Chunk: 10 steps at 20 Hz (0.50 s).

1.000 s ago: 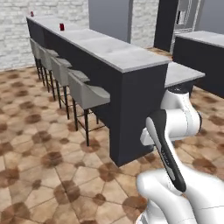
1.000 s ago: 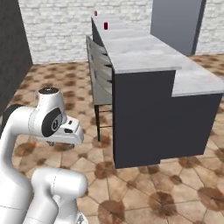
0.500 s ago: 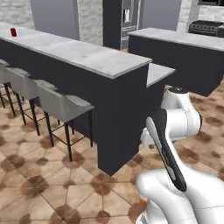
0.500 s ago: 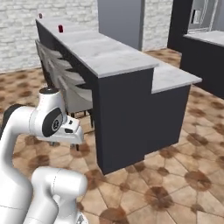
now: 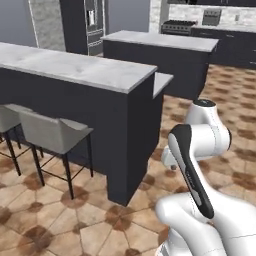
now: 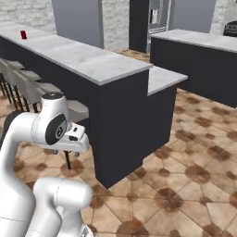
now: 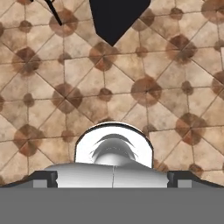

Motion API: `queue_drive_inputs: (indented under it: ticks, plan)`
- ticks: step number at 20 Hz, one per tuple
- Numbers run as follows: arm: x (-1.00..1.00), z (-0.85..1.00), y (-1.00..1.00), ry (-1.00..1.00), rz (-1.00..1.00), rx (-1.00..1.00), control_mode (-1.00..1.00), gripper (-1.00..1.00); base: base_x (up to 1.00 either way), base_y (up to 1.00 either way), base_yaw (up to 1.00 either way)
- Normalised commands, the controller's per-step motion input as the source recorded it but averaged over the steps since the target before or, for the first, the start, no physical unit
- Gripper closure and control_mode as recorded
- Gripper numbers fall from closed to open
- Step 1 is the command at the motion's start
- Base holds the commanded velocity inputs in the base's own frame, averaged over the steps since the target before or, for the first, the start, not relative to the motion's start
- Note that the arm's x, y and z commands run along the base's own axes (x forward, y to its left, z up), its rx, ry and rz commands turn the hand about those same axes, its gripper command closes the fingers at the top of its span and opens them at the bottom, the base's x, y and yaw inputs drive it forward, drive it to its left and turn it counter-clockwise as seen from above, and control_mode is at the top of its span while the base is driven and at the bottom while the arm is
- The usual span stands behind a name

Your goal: Four empty soda cans are scattered around the kitchen. Gather all the cans and cluster them next to the stove for recycling.

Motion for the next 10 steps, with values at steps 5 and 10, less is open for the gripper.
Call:
queue_drive_inputs:
  ticks: [5, 10]
  plan:
    - [0.0, 0.0, 0.0, 0.0, 0.0, 0.0, 1.0, -1.0, 0.0, 1.0, -0.42]
    - [0.0, 0.0, 0.0, 0.0, 0.0, 0.0, 1.0, -1.0, 0.0, 1.0, -0.39]
